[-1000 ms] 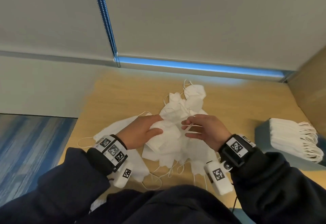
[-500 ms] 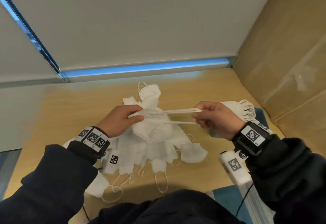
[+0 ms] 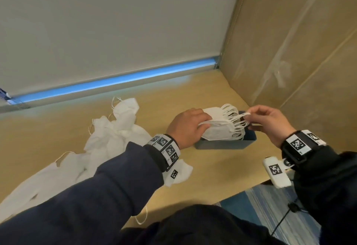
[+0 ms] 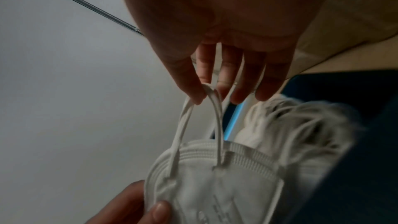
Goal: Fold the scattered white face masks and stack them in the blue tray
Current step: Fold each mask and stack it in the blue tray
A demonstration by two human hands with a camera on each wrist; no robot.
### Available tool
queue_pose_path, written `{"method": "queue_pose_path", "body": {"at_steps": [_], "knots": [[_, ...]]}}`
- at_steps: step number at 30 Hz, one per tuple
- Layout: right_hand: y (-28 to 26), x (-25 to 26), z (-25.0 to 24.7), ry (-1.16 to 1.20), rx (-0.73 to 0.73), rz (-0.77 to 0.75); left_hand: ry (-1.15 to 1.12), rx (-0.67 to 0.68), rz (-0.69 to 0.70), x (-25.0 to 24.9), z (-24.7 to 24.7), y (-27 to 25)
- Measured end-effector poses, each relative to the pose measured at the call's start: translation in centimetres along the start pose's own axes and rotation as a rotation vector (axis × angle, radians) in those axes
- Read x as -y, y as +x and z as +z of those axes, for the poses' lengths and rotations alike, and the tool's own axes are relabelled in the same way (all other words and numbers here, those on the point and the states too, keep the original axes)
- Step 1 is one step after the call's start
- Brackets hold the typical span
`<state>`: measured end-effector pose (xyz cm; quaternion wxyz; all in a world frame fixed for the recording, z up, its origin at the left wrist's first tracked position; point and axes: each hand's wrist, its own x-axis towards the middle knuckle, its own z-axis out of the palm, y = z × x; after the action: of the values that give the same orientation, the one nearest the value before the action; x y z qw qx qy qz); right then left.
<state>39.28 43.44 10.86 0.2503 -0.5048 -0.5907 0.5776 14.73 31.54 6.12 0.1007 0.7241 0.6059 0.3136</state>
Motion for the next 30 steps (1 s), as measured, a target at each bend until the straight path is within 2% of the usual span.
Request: {"method": "queue_pose_path", "body": {"at_steps": [5, 9, 11, 14, 18, 20, 25, 27, 30], "knots": [[0.6, -4.7, -1.6, -0.061, -0.053, 0.060, 0.111, 0.114, 0.045, 0.5, 3.8, 1.1], [1.2, -5.5, -1.8, -0.036, -0.076, 0.036, 0.138, 0.133, 0.029, 0.8, 4.6, 1.8], [1.6, -5.2, -2.1, -0.017, -0.086, 0.009, 0.130, 0.106, 0.000, 0.8, 4.5, 2.0], [2.2, -4.6, -2.3, 0.025, -0.078, -0.027, 0.159, -0.010, -0.027, 0.9, 3.8, 2.5], [2.8, -4.4, -2.2, 0.030, -0.058, -0.048, 0.227, -0.091, 0.018, 1.4, 3.3, 3.1], [3.1, -4.6, -2.3, 0.009, -0.026, -0.019, 0.236, -0.036, 0.054, 1.6, 3.7, 2.8], [3.0, -5.6, -2.8, -0.116, 0.186, 0.094, 0.294, 0.180, 0.200, 1.4, 6.8, 0.4], [3.2, -5.6, -2.7, -0.126, 0.172, 0.084, 0.313, 0.169, 0.180, 1.3, 7.0, 0.5], [3.9, -5.3, -2.4, -0.067, 0.053, 0.089, 0.334, 0.102, 0.119, 0.9, 6.7, 1.2]]}}
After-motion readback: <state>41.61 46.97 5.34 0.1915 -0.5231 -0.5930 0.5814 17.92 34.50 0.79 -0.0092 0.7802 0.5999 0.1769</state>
